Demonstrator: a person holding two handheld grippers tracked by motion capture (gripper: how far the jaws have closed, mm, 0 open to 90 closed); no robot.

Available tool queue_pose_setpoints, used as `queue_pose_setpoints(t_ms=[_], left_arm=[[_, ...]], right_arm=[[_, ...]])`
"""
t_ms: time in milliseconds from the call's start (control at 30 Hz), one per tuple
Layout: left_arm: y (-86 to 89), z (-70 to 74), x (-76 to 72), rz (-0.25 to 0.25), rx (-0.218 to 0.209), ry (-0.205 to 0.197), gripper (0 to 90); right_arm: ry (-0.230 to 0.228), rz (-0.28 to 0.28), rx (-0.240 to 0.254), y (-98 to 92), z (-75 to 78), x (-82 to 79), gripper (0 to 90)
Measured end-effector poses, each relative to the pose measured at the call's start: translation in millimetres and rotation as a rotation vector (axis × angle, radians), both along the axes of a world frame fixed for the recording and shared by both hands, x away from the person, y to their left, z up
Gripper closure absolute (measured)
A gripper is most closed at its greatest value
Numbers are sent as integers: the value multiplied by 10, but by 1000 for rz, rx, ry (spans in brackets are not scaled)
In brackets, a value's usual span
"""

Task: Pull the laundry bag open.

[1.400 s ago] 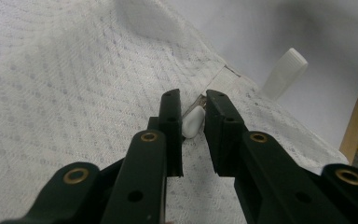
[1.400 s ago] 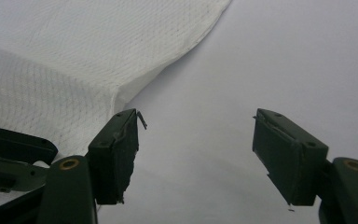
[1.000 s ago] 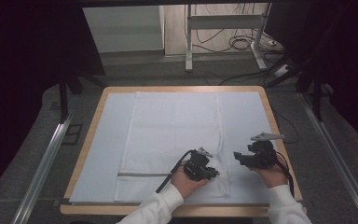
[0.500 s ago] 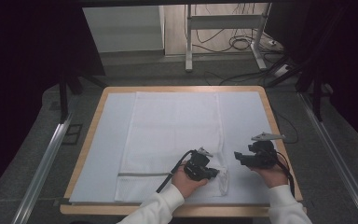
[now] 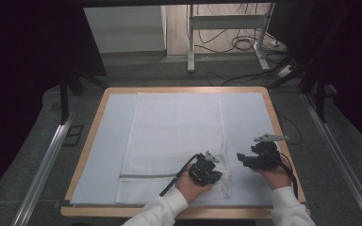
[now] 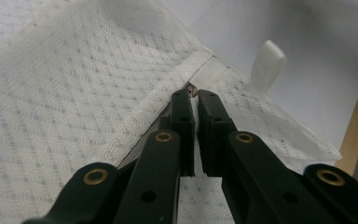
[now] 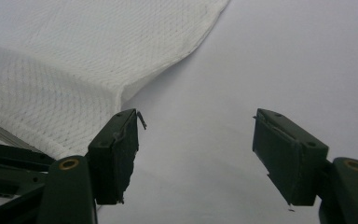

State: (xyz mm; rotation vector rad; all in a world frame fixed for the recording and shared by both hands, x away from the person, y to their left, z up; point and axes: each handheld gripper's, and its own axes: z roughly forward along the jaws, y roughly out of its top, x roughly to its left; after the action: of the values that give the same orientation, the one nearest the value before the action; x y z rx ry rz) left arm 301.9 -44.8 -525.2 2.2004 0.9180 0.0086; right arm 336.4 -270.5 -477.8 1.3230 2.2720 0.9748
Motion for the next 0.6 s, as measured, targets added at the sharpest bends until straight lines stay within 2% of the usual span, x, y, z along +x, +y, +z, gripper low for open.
queue_pose_setpoints(t_ms=[200,367,600], left_arm=[[10,0,5,0,-12,7,871],[56,-2,42,0,-47,46,872],[152,61,52,-11,-75,57,872]], right_arm=[[-1,-2,3,-10,5,-1,306],[4,6,5,-10,3,-3,306],[3,0,7,-31,9,-6,306]])
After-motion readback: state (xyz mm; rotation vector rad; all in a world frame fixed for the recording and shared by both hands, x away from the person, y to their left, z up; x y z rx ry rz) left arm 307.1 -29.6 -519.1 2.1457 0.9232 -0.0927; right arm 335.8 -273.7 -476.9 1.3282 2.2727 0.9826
